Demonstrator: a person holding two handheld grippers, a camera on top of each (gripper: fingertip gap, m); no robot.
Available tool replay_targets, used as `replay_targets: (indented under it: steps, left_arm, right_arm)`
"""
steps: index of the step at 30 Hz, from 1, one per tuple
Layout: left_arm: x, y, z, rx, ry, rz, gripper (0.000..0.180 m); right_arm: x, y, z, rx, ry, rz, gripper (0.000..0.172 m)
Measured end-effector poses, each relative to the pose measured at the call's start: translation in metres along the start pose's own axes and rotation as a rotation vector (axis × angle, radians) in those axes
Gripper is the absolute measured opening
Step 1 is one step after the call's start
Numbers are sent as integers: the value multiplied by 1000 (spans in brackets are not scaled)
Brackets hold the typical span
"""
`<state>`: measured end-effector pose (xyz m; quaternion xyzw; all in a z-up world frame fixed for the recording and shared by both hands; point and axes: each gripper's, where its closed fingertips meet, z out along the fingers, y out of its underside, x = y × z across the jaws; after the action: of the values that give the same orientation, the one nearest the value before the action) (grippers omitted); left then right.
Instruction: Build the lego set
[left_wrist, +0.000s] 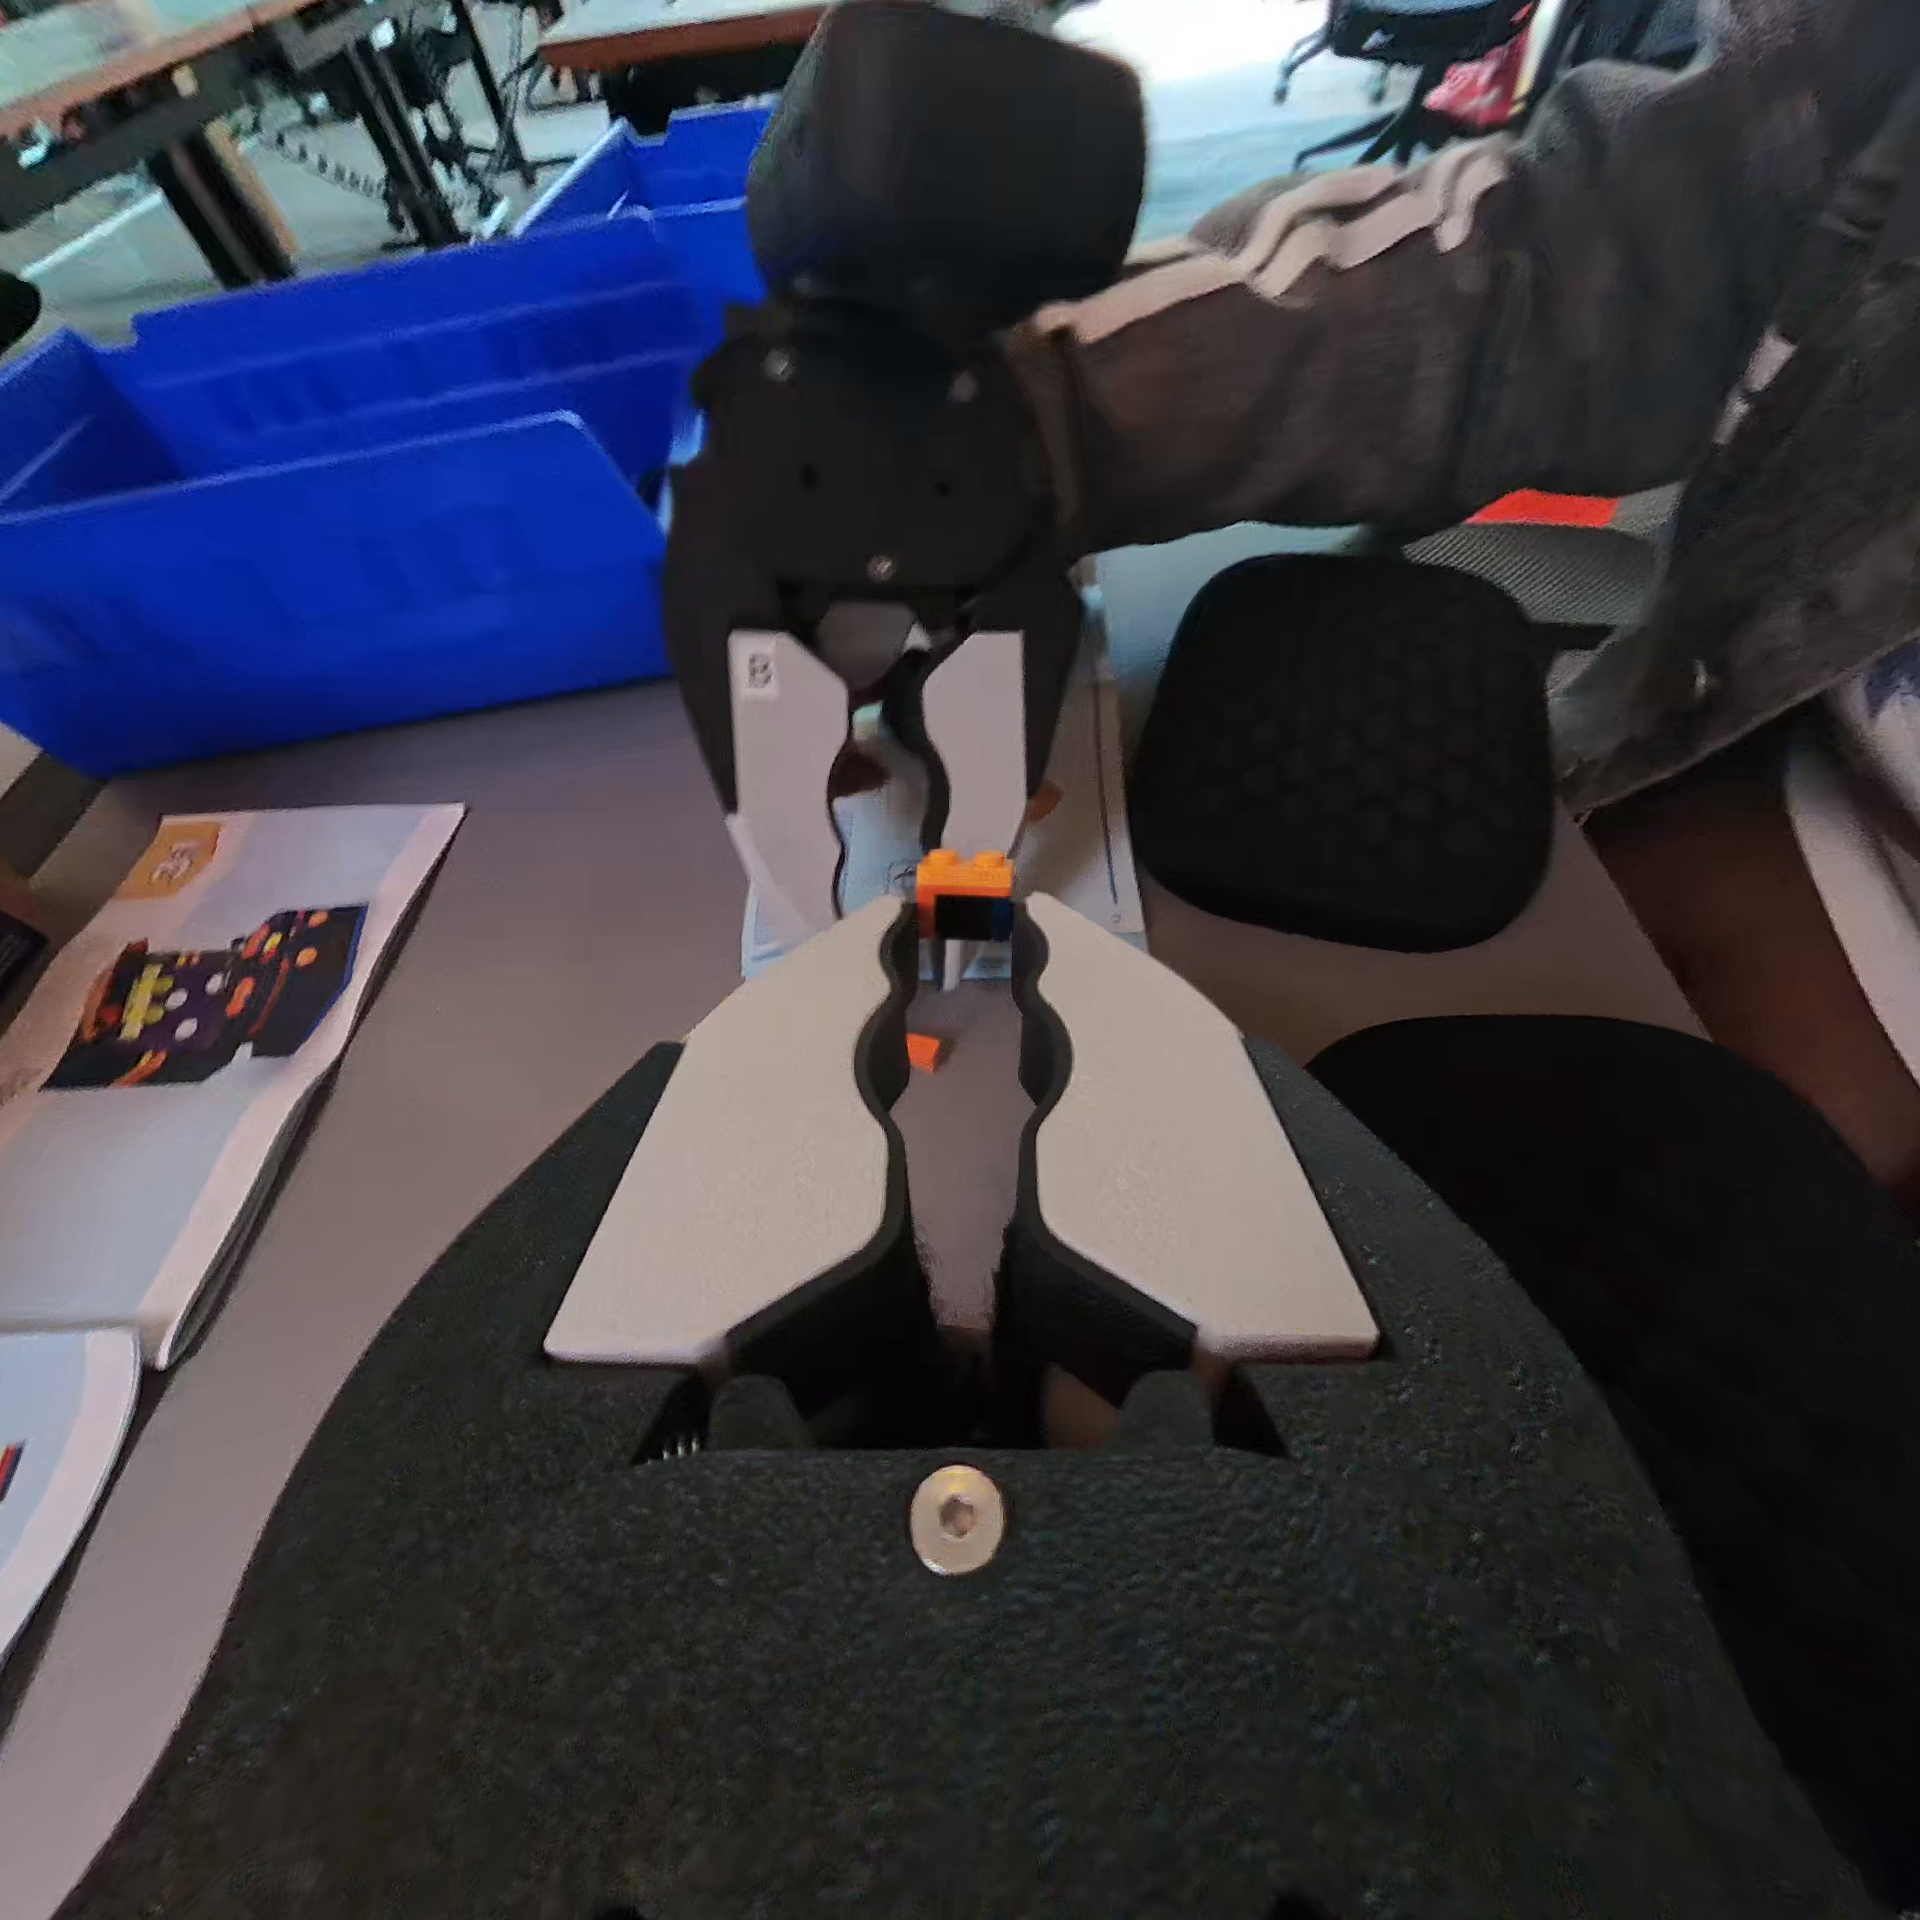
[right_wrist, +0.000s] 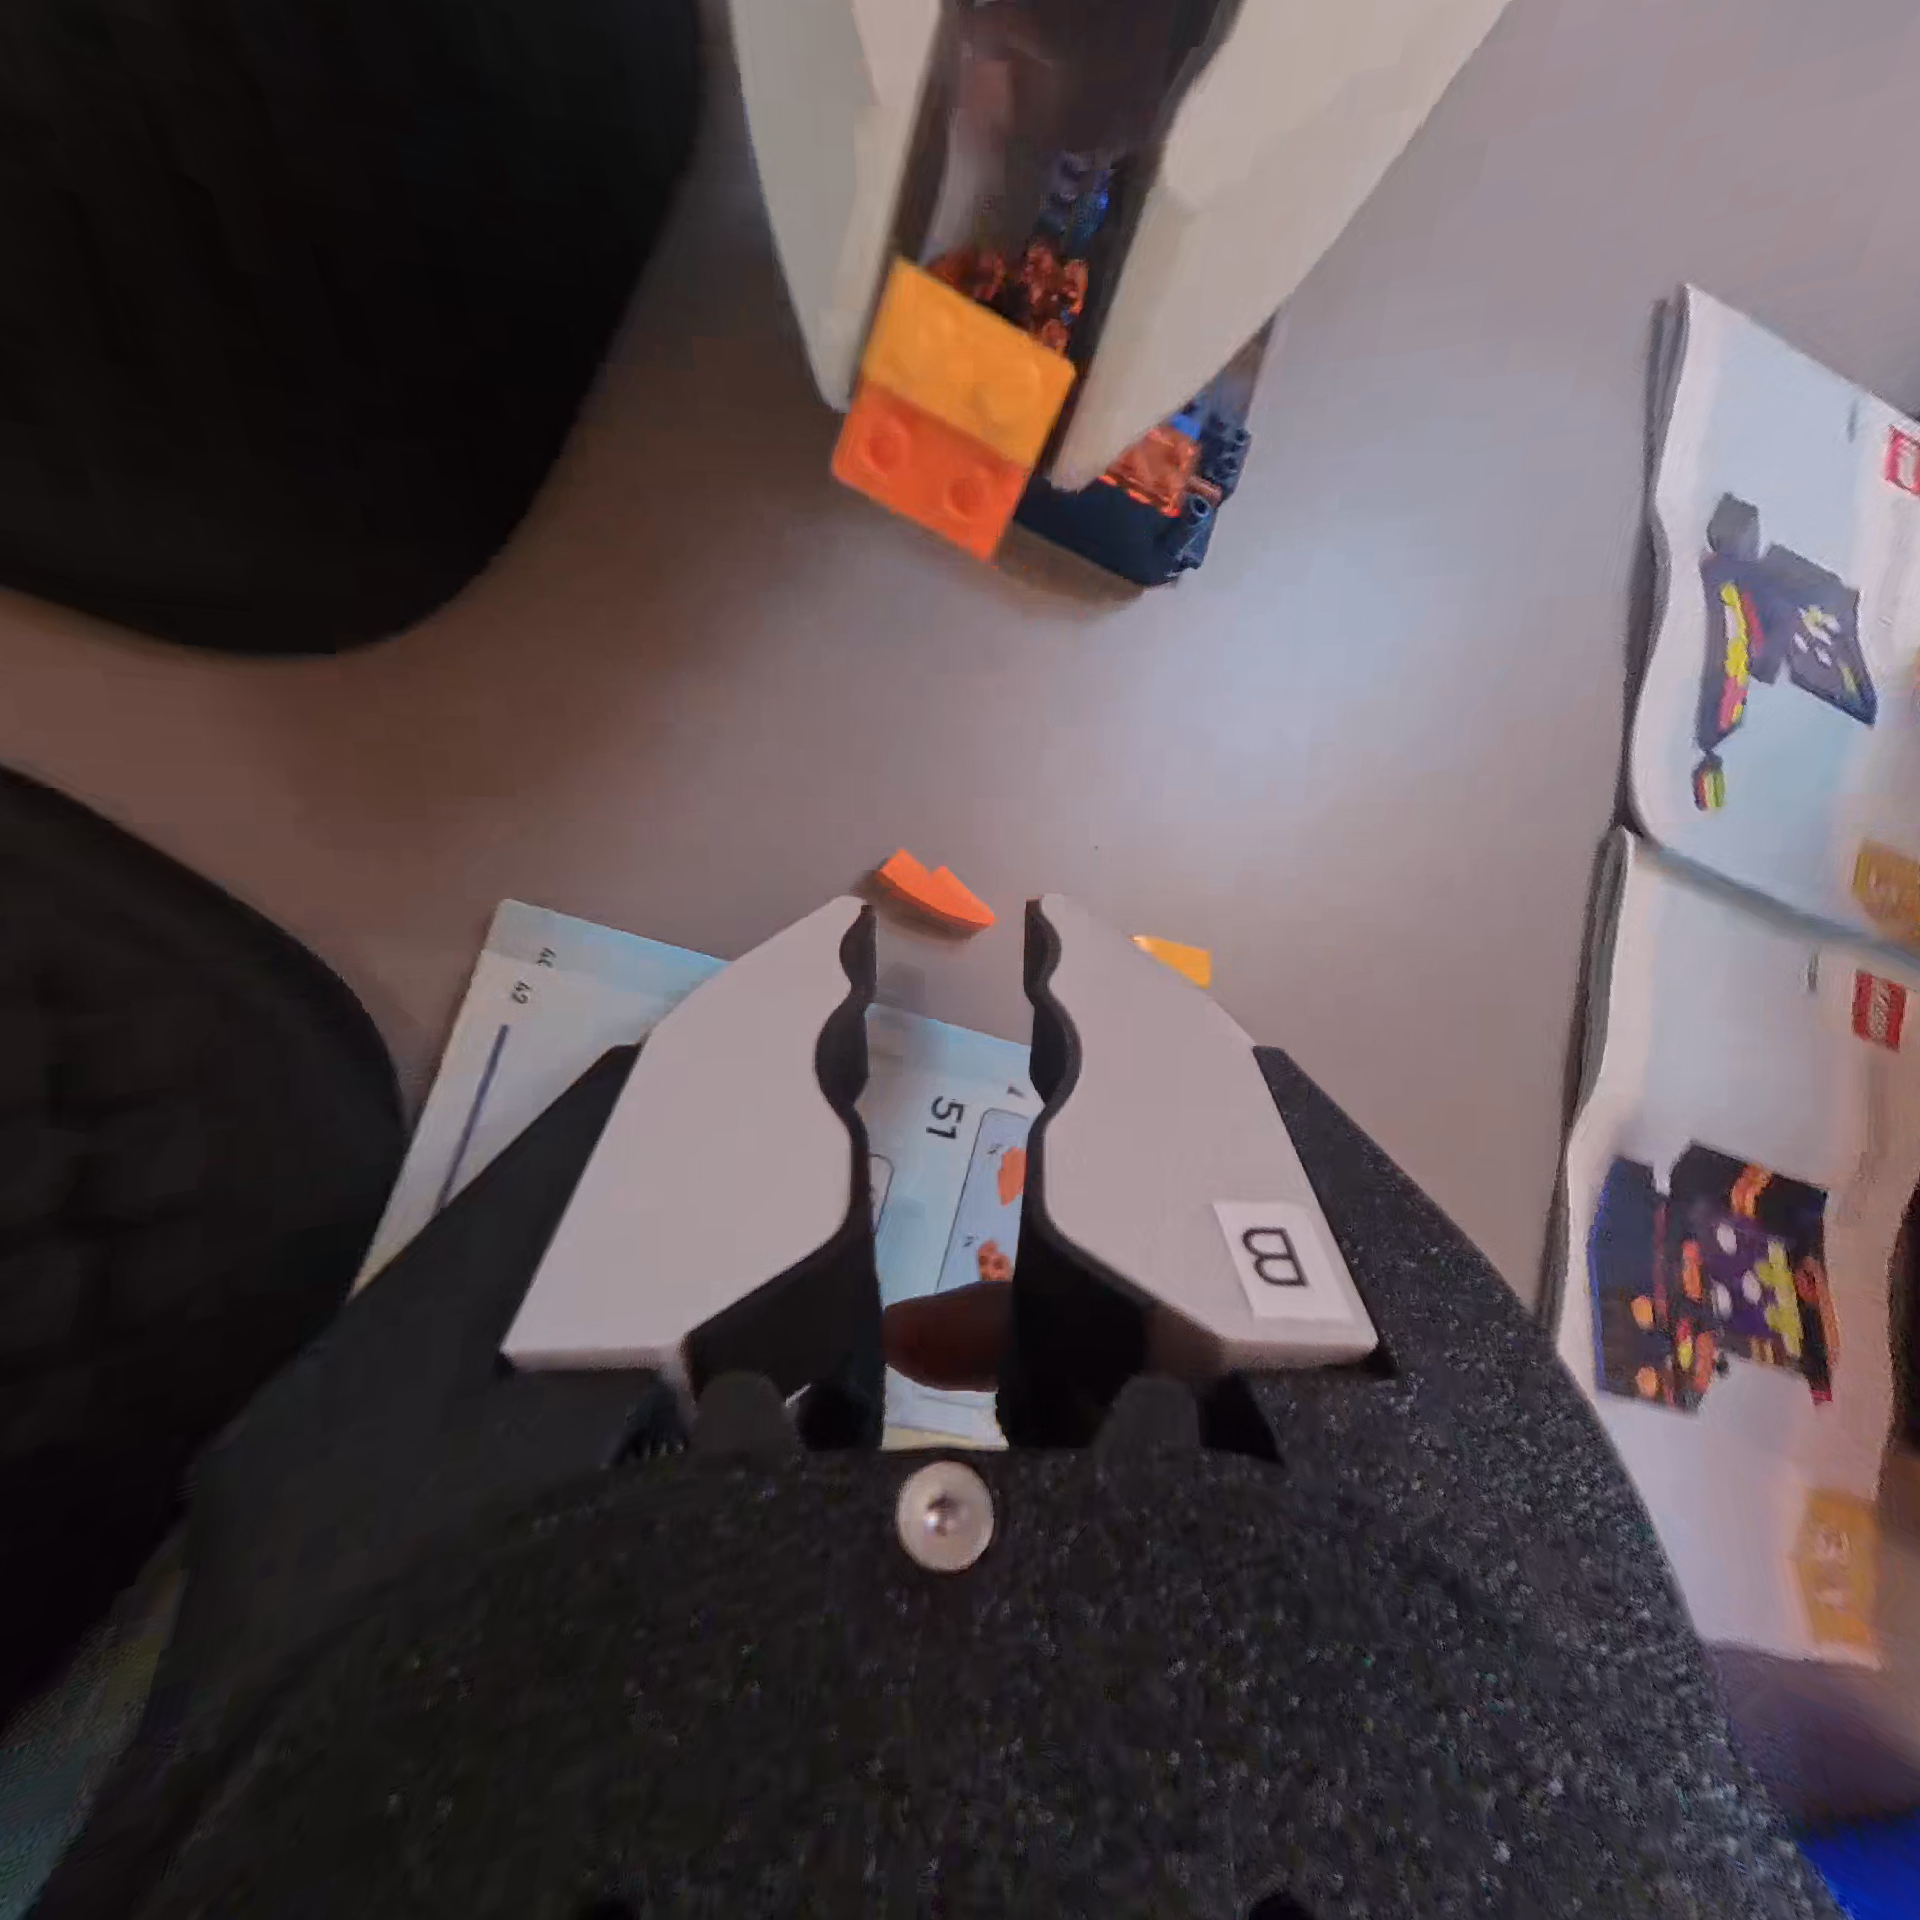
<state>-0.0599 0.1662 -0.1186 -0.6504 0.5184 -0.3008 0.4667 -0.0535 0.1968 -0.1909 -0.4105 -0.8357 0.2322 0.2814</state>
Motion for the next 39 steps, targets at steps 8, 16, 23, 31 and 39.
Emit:
replay_targets:
  steps: [8, 16, 23, 31, 39]
  left_arm:
    - [12, -19, -6, 153, 69, 63, 16]
    - [7, -22, -7, 170, -2, 174, 16]
    - [-10, -32, -15, 210, -181, 314, 16]
    - [-9, -45, -8, 284, -190, 284, 16]
    - [-3, -62, 10, 344, -287, 383, 16]
  right_arm:
    - [-11, -1, 23, 21, -185, 12, 12]
    - [-14, -1, 13, 61, -217, 403, 6]
    - [8, -37, -37, 557, -231, 761, 6]
    - [32, -49, -90, 924, -207, 908, 6]
    - [31, -36, -153, 899, 92, 735, 6]
